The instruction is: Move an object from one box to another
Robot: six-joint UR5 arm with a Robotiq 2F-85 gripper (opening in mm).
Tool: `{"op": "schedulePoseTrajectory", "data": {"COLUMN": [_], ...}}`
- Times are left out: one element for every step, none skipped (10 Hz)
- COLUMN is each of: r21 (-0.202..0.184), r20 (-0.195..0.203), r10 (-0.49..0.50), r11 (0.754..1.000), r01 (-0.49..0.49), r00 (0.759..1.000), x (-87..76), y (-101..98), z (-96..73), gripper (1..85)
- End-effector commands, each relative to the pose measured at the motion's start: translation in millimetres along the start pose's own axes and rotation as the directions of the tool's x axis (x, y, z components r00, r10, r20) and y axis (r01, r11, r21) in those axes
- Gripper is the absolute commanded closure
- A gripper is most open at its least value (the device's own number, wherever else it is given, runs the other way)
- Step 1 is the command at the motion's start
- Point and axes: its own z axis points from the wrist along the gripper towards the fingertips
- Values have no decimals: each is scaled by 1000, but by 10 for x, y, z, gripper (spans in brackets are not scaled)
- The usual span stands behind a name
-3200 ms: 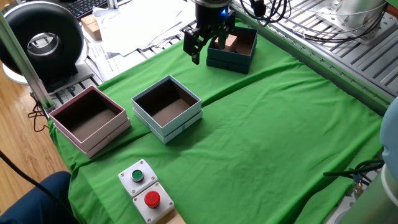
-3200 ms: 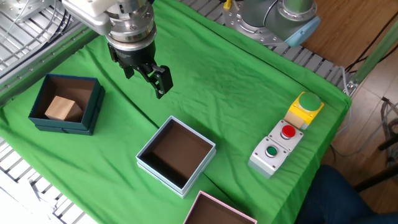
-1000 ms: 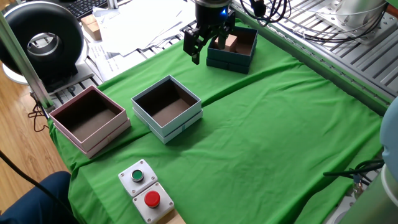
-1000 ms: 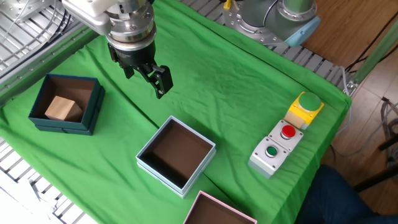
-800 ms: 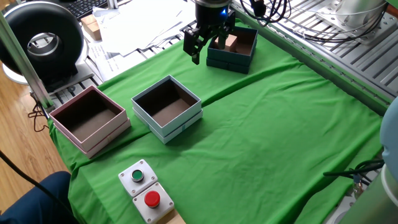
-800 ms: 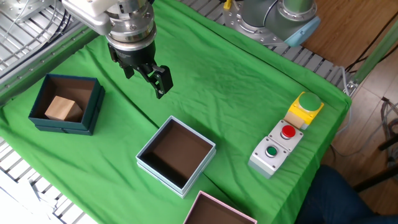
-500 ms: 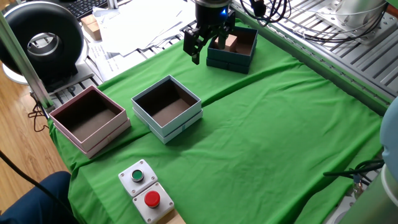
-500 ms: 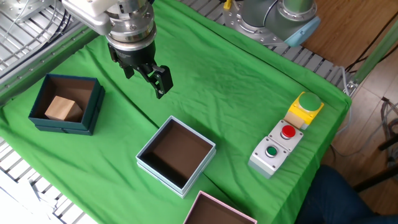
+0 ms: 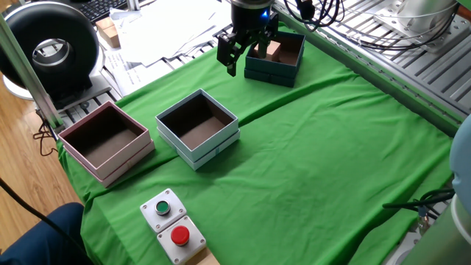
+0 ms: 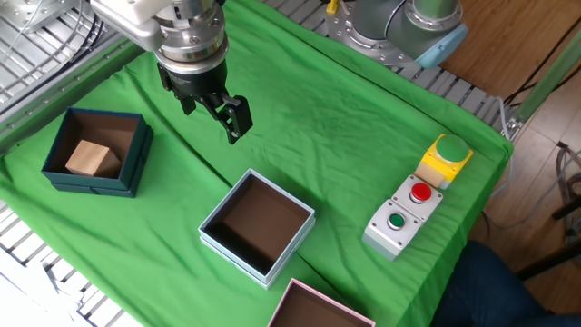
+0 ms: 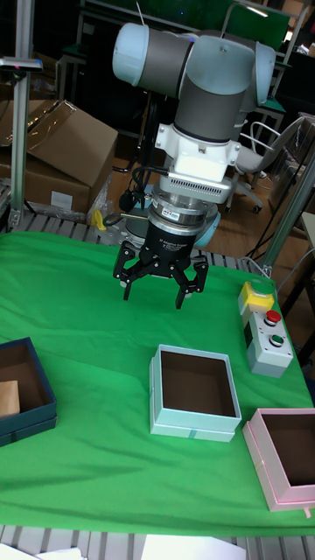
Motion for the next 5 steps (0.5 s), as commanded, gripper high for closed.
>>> {"op": "schedulePoseTrajectory", "data": {"r21": [0,-7,-3,-3,-3], "r20": [0,-305,-303,-303,-303], "r10": [0,28,31,32,32], "r11": [1000,999,999,999,999], "r01": [0,-32,-33,-35,-35], "r00": [1000,952,952,952,952], "x": [1,794,791,790,790], "y": [22,76,78,81,81], "z": [0,-117,-114,-116,-116], "gripper": [847,847,847,847,847]}}
